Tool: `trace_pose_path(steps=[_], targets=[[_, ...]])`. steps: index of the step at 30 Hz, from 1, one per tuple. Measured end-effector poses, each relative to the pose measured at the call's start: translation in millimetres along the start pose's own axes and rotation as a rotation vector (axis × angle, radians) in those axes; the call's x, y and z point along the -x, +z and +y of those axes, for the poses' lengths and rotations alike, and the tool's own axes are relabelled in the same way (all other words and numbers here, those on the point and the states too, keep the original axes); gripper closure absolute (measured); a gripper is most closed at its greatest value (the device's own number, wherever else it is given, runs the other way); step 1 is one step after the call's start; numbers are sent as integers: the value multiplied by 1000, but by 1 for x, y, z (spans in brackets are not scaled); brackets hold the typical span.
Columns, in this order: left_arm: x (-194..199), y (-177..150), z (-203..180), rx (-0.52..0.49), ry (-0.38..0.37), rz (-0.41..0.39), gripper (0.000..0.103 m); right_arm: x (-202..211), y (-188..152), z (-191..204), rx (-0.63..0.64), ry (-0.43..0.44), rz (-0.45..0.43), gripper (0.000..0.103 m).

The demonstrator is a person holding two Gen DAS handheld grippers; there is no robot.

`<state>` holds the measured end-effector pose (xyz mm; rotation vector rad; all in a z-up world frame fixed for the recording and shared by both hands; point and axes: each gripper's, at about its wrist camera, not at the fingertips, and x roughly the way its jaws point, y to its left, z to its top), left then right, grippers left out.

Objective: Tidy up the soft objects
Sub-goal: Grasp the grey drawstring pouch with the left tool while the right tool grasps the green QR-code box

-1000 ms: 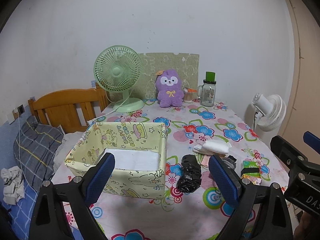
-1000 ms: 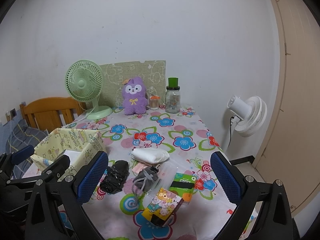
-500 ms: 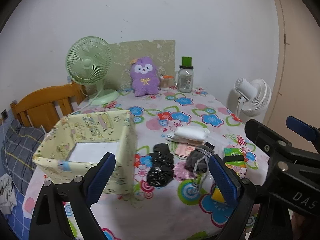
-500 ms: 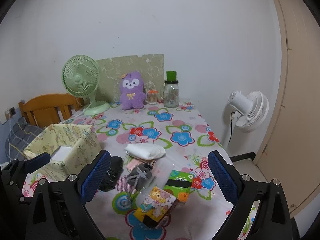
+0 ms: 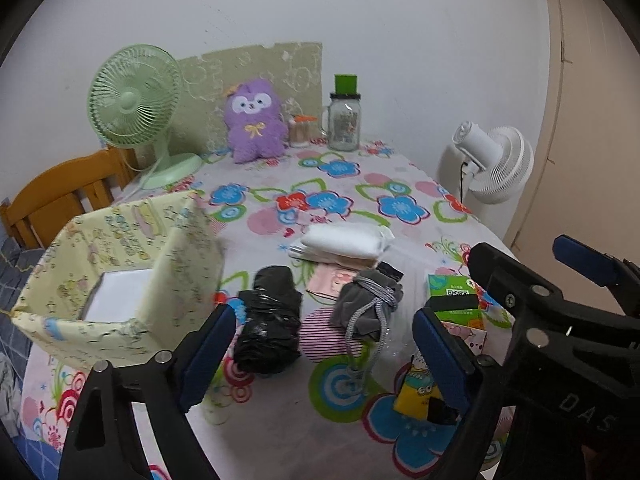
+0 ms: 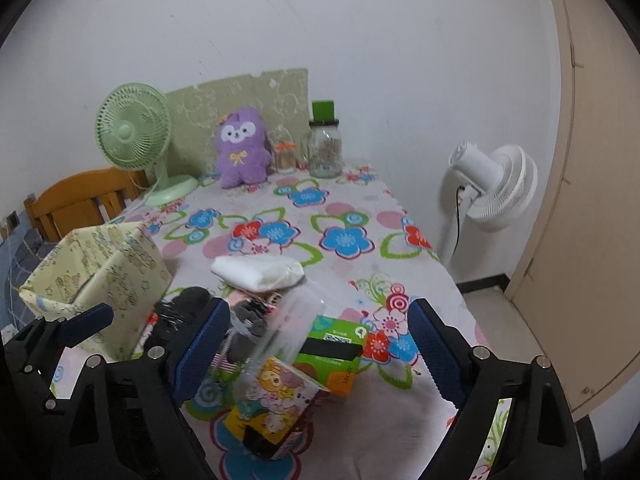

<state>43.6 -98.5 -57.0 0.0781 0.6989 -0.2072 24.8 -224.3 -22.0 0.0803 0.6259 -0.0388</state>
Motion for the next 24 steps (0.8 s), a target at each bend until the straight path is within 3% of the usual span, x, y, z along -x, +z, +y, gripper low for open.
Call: trace_pose_path(steps=[7,18,24], targets=[[-29,3,-4,7,-26,71,22,-25,-4,-11,-20,2,58,12],[-62,5,-13,-20,-47,116,28,-73,-9,-24,-74,1,183,15],[-78,3,-16,-28,-74,170,39,-97,-14,-24,-83,-7,261,18]])
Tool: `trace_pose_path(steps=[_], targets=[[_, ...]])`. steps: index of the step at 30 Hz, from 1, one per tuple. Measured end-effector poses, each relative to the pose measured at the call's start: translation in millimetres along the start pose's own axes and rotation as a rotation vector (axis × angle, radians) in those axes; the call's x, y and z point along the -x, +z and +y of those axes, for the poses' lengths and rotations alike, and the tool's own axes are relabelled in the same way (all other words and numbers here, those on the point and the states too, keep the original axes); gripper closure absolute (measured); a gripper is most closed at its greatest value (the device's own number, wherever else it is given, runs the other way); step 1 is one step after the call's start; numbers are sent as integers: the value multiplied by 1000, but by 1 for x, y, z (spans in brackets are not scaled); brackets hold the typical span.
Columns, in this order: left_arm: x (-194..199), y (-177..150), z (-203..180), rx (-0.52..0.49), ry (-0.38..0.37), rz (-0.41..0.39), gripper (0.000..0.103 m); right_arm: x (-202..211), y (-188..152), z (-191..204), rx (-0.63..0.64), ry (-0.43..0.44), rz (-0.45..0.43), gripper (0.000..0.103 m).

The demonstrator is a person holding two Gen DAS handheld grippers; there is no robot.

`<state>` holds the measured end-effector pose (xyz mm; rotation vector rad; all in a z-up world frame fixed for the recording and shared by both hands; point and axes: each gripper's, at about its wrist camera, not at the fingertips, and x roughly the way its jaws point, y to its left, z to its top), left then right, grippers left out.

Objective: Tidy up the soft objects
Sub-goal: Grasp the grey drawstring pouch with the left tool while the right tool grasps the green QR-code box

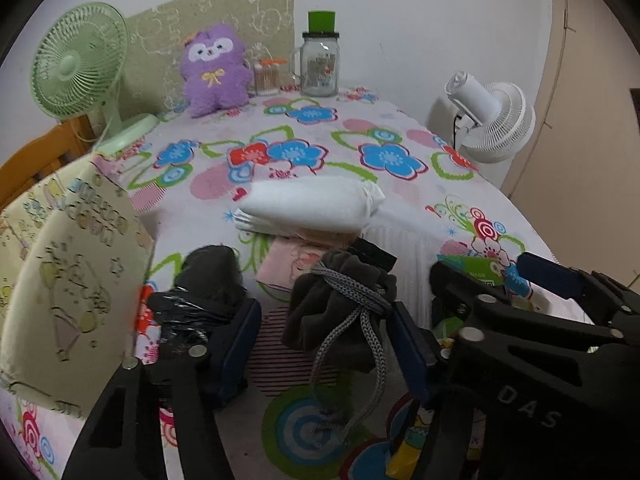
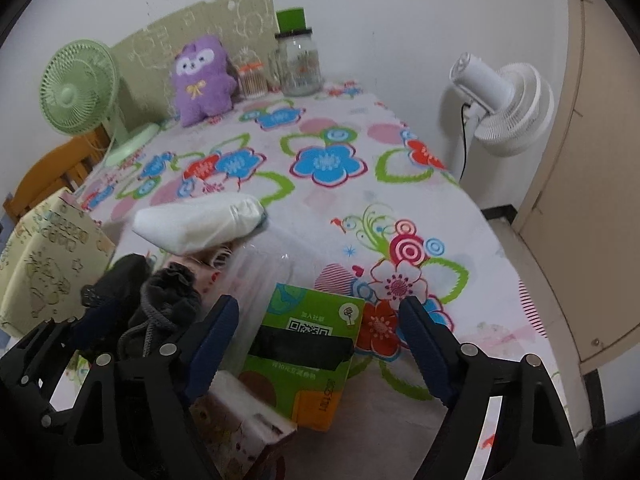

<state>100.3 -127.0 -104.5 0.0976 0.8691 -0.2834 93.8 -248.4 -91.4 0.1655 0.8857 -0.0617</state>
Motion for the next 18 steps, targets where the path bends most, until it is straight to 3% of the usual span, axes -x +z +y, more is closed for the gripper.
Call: trace_pose_path(steps=[3,11,18], targets=[[-4,-1,-2,-12,-14,12,43,-8,0,3,4,-3,23,20],[-4,-1,-3,-30,-55,14,53,-16,0,3,-15,17,45,48],[1,-1,-1,-29,-59,-8,59,-11,1,1,-27,7,23,51]])
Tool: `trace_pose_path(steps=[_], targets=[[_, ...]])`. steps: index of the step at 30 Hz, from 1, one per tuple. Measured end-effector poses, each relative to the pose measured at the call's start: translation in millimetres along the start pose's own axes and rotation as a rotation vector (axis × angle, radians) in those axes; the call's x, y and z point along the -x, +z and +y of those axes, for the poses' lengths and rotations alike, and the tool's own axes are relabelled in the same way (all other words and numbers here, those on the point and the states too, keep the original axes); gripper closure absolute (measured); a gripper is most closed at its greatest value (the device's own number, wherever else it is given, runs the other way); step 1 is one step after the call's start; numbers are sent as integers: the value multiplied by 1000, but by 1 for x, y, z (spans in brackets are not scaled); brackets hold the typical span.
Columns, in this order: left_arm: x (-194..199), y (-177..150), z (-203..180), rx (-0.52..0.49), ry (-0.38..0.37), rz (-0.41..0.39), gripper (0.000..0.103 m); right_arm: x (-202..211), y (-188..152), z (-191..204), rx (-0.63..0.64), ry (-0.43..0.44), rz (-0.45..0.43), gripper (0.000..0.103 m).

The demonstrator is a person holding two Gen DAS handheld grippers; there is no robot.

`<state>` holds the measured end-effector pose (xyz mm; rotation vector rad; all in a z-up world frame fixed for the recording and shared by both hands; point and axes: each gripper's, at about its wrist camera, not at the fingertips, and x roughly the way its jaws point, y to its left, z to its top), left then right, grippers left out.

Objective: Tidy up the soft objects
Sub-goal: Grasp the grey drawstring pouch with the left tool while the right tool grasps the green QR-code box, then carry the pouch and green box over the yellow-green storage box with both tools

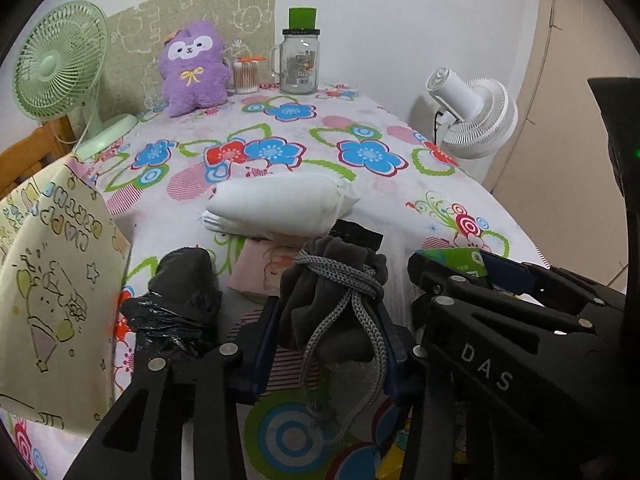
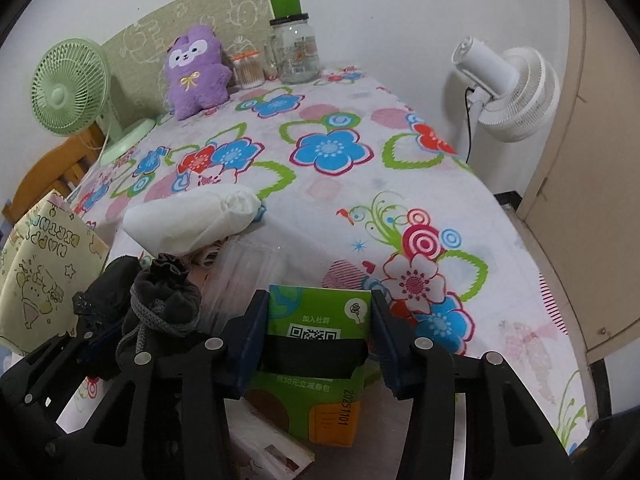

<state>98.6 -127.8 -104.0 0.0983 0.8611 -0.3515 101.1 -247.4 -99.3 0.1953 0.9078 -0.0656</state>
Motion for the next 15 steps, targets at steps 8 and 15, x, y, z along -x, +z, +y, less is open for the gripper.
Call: trace_pose_path(steps=[8,15], targets=[[17,5,0,-4,8,-47,61,17,6,5,14,-3,-47,51],[38,10,1,2,18,-93,61,38,11,12,32,-1,-95,51]])
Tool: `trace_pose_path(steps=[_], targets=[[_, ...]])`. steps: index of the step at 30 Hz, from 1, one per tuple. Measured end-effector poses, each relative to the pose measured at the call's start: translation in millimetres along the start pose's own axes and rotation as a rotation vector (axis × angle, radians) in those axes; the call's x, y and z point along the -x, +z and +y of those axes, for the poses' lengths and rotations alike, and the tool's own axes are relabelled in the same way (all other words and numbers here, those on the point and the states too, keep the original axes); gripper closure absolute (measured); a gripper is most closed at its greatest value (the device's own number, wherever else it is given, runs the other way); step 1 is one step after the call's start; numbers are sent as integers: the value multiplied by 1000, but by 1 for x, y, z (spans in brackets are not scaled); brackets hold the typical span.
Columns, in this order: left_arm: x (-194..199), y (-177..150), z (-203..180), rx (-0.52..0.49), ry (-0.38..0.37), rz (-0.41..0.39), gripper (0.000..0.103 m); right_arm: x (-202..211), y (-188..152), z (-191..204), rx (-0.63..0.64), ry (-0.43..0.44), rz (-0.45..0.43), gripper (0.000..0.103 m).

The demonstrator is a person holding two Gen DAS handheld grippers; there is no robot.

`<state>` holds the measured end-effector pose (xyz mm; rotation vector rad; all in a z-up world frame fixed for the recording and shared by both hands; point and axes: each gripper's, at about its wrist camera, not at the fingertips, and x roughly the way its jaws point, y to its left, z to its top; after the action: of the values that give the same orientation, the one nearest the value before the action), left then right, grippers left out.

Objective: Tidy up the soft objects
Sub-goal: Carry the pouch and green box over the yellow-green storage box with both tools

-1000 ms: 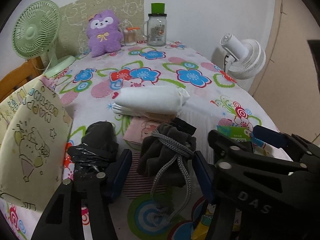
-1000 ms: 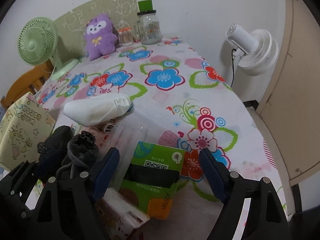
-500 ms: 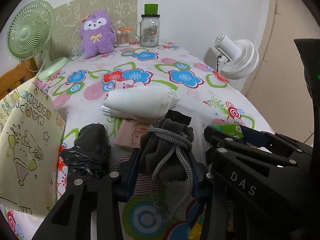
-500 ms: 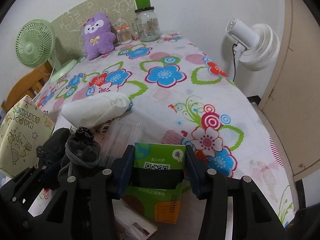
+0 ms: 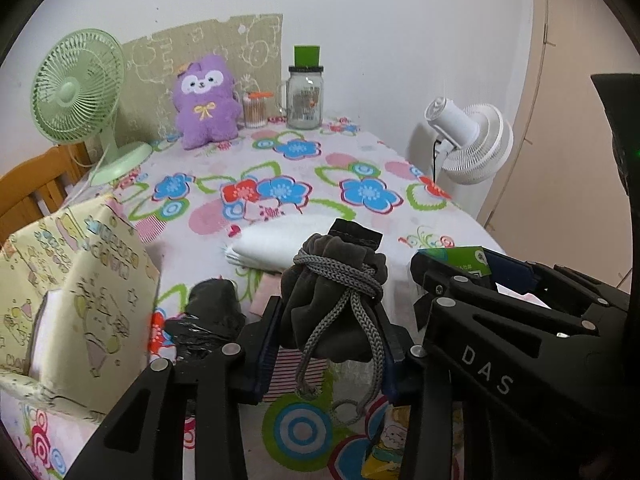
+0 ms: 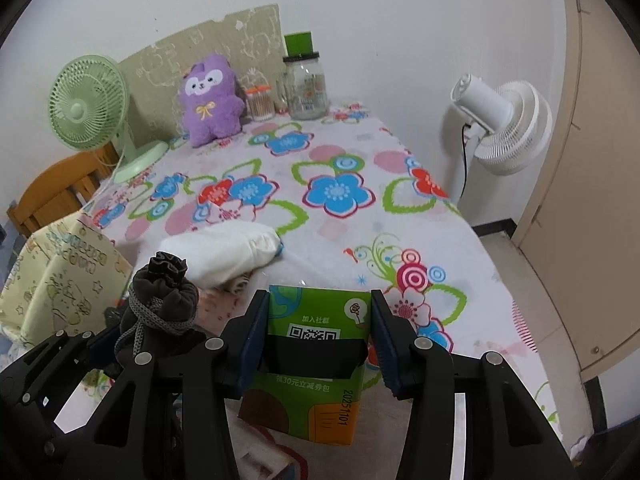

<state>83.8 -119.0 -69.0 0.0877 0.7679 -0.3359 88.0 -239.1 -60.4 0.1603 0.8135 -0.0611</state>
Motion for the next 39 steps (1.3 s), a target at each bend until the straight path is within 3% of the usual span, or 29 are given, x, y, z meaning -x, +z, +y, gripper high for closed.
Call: trace_pose_path(steps=[26,39], targets=[[84,23,7,-19,61,-135,61,86,27,40,71,13,-159,51],[98,34,29,-4,120,-131,61,99,40,74,123,46,-173,51]])
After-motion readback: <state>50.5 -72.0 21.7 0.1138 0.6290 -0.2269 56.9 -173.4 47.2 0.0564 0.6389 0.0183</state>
